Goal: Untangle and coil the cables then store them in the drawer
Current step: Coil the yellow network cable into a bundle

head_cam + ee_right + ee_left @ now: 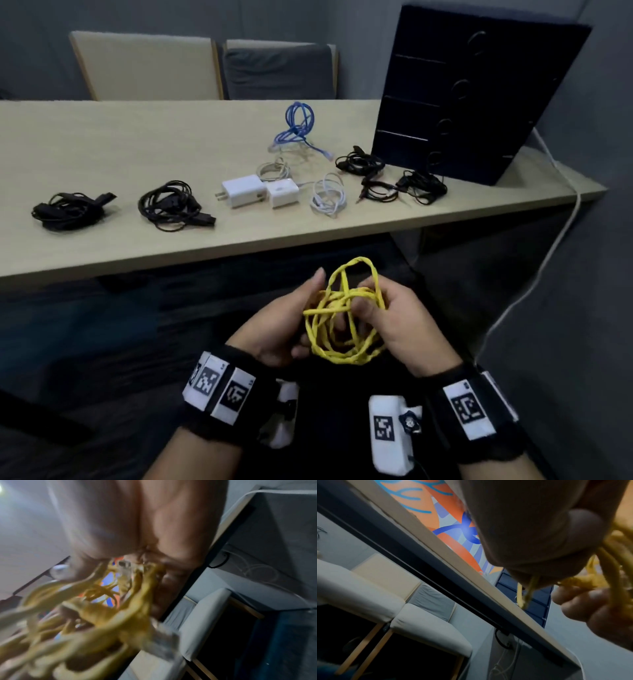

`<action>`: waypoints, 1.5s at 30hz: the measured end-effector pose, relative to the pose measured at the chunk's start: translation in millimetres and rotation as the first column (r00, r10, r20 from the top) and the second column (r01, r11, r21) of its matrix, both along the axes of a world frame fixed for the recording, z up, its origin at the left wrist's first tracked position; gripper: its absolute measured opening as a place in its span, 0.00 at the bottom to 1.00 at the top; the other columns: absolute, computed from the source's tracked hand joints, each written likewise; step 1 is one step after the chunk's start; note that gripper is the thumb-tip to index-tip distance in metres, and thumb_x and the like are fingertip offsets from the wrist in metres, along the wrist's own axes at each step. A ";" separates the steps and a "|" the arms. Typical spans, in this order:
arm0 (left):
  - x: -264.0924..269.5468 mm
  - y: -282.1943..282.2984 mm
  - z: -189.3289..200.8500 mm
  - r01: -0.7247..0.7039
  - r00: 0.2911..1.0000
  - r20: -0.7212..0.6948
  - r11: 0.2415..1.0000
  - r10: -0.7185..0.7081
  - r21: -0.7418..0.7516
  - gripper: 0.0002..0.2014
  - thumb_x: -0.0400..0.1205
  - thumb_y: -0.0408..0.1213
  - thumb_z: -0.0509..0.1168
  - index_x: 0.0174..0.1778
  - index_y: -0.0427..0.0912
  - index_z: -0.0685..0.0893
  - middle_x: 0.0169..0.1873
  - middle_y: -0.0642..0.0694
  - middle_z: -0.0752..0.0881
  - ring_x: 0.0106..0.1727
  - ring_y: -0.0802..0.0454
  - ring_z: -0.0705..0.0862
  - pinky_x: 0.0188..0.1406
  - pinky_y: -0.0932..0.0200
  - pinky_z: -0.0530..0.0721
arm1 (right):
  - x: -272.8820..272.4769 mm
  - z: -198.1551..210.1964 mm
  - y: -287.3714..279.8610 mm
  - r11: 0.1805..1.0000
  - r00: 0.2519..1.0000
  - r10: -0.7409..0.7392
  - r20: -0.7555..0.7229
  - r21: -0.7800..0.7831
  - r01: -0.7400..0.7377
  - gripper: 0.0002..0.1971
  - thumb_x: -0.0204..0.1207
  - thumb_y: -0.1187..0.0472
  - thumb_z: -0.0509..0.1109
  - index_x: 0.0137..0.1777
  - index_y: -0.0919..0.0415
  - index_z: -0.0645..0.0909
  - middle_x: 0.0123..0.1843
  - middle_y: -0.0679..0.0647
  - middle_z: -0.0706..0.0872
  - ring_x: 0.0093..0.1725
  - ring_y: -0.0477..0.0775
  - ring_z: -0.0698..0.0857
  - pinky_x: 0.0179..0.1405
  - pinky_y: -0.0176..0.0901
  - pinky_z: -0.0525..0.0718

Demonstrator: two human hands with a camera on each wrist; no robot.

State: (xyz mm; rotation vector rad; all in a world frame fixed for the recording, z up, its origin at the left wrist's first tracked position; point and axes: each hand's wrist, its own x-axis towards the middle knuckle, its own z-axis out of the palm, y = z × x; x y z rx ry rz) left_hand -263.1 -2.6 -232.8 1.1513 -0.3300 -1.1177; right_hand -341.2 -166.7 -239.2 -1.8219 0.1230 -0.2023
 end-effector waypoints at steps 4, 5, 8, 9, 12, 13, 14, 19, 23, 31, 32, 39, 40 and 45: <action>-10.6 -16.9 -19.8 -0.030 0.999 -0.019 0.998 0.031 0.052 0.39 0.70 0.72 0.47 0.45 0.38 0.83 0.20 0.45 0.80 0.13 0.56 0.72 0.09 0.69 0.69 | -9.9 -26.3 -5.7 0.981 0.982 -0.188 -0.034 0.034 0.190 0.33 0.60 0.22 0.70 0.40 0.55 0.81 0.37 0.60 0.90 0.33 0.65 0.87 0.39 0.64 0.86; -13.9 -18.8 -24.8 -0.059 0.998 -0.007 0.996 0.060 0.067 0.38 0.68 0.73 0.48 0.45 0.39 0.82 0.21 0.45 0.80 0.15 0.56 0.74 0.11 0.67 0.71 | -11.3 -31.9 -6.6 0.972 0.973 -0.227 -0.041 0.050 0.229 0.31 0.64 0.25 0.70 0.42 0.56 0.83 0.38 0.60 0.90 0.36 0.66 0.88 0.41 0.65 0.86; -18.5 -21.9 -44.8 -0.219 0.943 0.285 0.965 0.172 0.142 0.33 0.69 0.75 0.58 0.49 0.48 0.84 0.38 0.47 0.85 0.33 0.56 0.83 0.26 0.63 0.77 | -11.5 -42.9 -8.8 0.938 0.937 -0.344 -0.060 0.030 0.346 0.23 0.71 0.34 0.67 0.44 0.56 0.85 0.40 0.54 0.92 0.41 0.55 0.90 0.47 0.60 0.87; -19.0 -21.7 -49.8 -0.272 0.895 0.400 0.952 0.196 0.143 0.31 0.69 0.75 0.62 0.54 0.53 0.84 0.49 0.49 0.85 0.43 0.57 0.85 0.37 0.62 0.80 | -10.6 -43.9 -8.3 0.928 0.926 -0.370 -0.070 0.026 0.373 0.23 0.71 0.35 0.66 0.45 0.55 0.85 0.41 0.52 0.92 0.41 0.52 0.90 0.48 0.58 0.88; -23.8 -25.0 -52.8 -0.352 0.847 0.437 0.936 0.304 0.031 0.29 0.70 0.58 0.75 0.64 0.50 0.80 0.60 0.47 0.86 0.60 0.52 0.86 0.57 0.56 0.84 | -7.7 -45.1 -3.8 0.916 0.916 -0.389 -0.100 0.066 0.396 0.24 0.70 0.33 0.64 0.46 0.53 0.85 0.42 0.49 0.92 0.43 0.48 0.90 0.50 0.58 0.88; -25.7 -27.2 -51.8 -0.367 0.846 0.413 0.930 0.336 -0.004 0.26 0.71 0.48 0.77 0.63 0.46 0.79 0.56 0.45 0.88 0.58 0.50 0.87 0.56 0.55 0.85 | -6.9 -46.1 -1.6 0.919 0.921 -0.372 -0.113 0.092 0.383 0.25 0.69 0.31 0.65 0.46 0.53 0.85 0.42 0.50 0.92 0.44 0.50 0.90 0.51 0.60 0.88; -26.9 -28.5 -50.9 -0.403 0.828 0.418 0.915 0.375 -0.022 0.23 0.72 0.41 0.77 0.61 0.44 0.79 0.53 0.44 0.89 0.54 0.48 0.88 0.54 0.54 0.86 | -6.2 -47.7 0.9 0.925 0.931 -0.344 -0.119 0.128 0.358 0.27 0.68 0.29 0.65 0.46 0.53 0.85 0.43 0.51 0.92 0.45 0.52 0.90 0.52 0.63 0.87; -29.3 -23.7 -55.6 -0.508 0.761 0.413 0.856 0.500 -0.099 0.13 0.75 0.30 0.70 0.54 0.43 0.80 0.39 0.38 0.88 0.40 0.37 0.88 0.42 0.37 0.88 | -6.3 -55.4 4.7 0.949 0.969 -0.199 -0.143 0.217 0.227 0.38 0.55 0.18 0.69 0.45 0.53 0.84 0.43 0.56 0.91 0.47 0.57 0.90 0.55 0.69 0.85; -27.4 -21.2 -56.3 -0.517 0.790 0.317 0.848 0.525 -0.116 0.18 0.68 0.28 0.67 0.55 0.39 0.79 0.34 0.42 0.84 0.35 0.46 0.83 0.35 0.45 0.84 | -8.7 -60.2 5.9 0.948 0.980 -0.188 -0.066 0.247 0.198 0.43 0.50 0.17 0.70 0.54 0.52 0.84 0.50 0.54 0.91 0.52 0.53 0.89 0.59 0.58 0.85; -23.5 -23.7 -48.7 -0.425 0.860 0.210 0.881 0.465 -0.206 0.19 0.70 0.23 0.67 0.57 0.37 0.77 0.33 0.40 0.84 0.33 0.48 0.83 0.31 0.55 0.84 | -7.1 -59.1 -7.9 0.925 0.993 -0.120 -0.009 0.362 0.115 0.44 0.59 0.22 0.71 0.75 0.37 0.69 0.68 0.52 0.84 0.69 0.52 0.83 0.70 0.55 0.78; -23.4 -26.2 -47.1 -0.440 0.848 0.226 0.875 0.479 -0.204 0.19 0.70 0.21 0.66 0.57 0.36 0.77 0.33 0.42 0.85 0.33 0.49 0.84 0.33 0.57 0.84 | -6.5 -59.2 -8.1 0.903 0.997 -0.078 0.001 0.424 0.070 0.43 0.61 0.26 0.74 0.75 0.42 0.70 0.66 0.55 0.86 0.67 0.58 0.84 0.69 0.59 0.78; -17.7 -38.2 -44.1 -0.604 0.731 0.281 0.781 0.622 -0.158 0.21 0.76 0.16 0.65 0.60 0.41 0.74 0.42 0.40 0.86 0.32 0.49 0.85 0.31 0.54 0.86 | 5.5 -56.6 1.1 0.927 0.969 -0.241 0.048 0.307 0.215 0.15 0.75 0.57 0.72 0.60 0.53 0.75 0.44 0.50 0.89 0.40 0.49 0.89 0.42 0.44 0.85; -16.8 -37.6 -41.6 -0.605 0.745 0.227 0.778 0.628 -0.166 0.21 0.77 0.15 0.66 0.61 0.39 0.74 0.41 0.39 0.86 0.31 0.50 0.84 0.30 0.55 0.86 | 7.0 -55.8 2.4 0.918 0.965 -0.256 0.053 0.327 0.225 0.16 0.75 0.58 0.71 0.61 0.52 0.73 0.44 0.51 0.89 0.41 0.51 0.89 0.42 0.46 0.85; -4.3 -31.2 -31.0 -0.518 0.854 -0.101 0.814 0.511 -0.264 0.24 0.73 0.27 0.71 0.65 0.36 0.75 0.37 0.40 0.82 0.29 0.54 0.81 0.28 0.56 0.87 | 15.1 -48.1 7.3 0.900 0.949 -0.298 0.100 0.361 0.245 0.26 0.81 0.62 0.69 0.74 0.45 0.65 0.41 0.51 0.87 0.38 0.53 0.88 0.44 0.50 0.88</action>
